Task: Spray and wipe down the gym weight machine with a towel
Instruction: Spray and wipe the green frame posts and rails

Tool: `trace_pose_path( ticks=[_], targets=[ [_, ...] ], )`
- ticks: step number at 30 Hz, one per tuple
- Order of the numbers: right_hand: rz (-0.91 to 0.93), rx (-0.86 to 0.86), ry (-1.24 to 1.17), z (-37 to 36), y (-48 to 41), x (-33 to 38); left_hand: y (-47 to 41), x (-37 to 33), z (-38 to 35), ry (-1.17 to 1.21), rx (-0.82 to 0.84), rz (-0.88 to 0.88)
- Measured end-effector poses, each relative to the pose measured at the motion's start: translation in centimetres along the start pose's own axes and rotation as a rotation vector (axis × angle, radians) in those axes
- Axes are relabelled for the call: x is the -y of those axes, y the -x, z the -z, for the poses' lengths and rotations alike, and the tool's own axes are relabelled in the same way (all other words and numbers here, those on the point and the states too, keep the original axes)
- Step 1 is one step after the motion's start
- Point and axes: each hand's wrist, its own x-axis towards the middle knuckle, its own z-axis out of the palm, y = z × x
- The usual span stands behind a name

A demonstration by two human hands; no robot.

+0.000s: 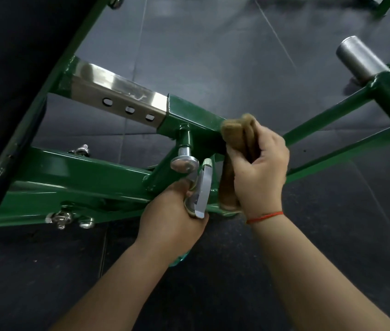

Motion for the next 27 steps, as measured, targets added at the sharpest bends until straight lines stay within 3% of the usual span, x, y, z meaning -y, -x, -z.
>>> trace_pose_path(
  ticks=[3,6,10,13,17,22,27],
  targets=[
    [0.301,0.079,0.101,-0.6,-0.7,0.7,0.3,0.0,0.3,0.015,0.0,0.005],
    [0.374,0.101,0.159,-0.2,-1.8,0.3,0.4,-0.2,0.6,-0.005,0.011,-0.005],
    [0.14,0.162,0.098,0.7,-3.3,-0.9,0.8,-0.1,1.4,0.003,0.044,-0.009],
    [-0.057,0.088,0.064,0.2,-3.4,-0.5,1.2,0.1,1.7,-0.001,0.044,-0.031],
    [-0.074,-0.002,0.169,-1.7,-1.5,1.4,2.0,0.4,1.9,0.037,0.028,-0.06],
    [0.238,0.044,-0.007,-1.6,-0.8,1.5,2.0,0.8,2.4,0.048,0.005,-0.099],
    [0.478,-0.066,0.136,-1.6,0.5,-1.1,2.0,1.4,3.0,0.042,0.004,-0.126]
  ],
)
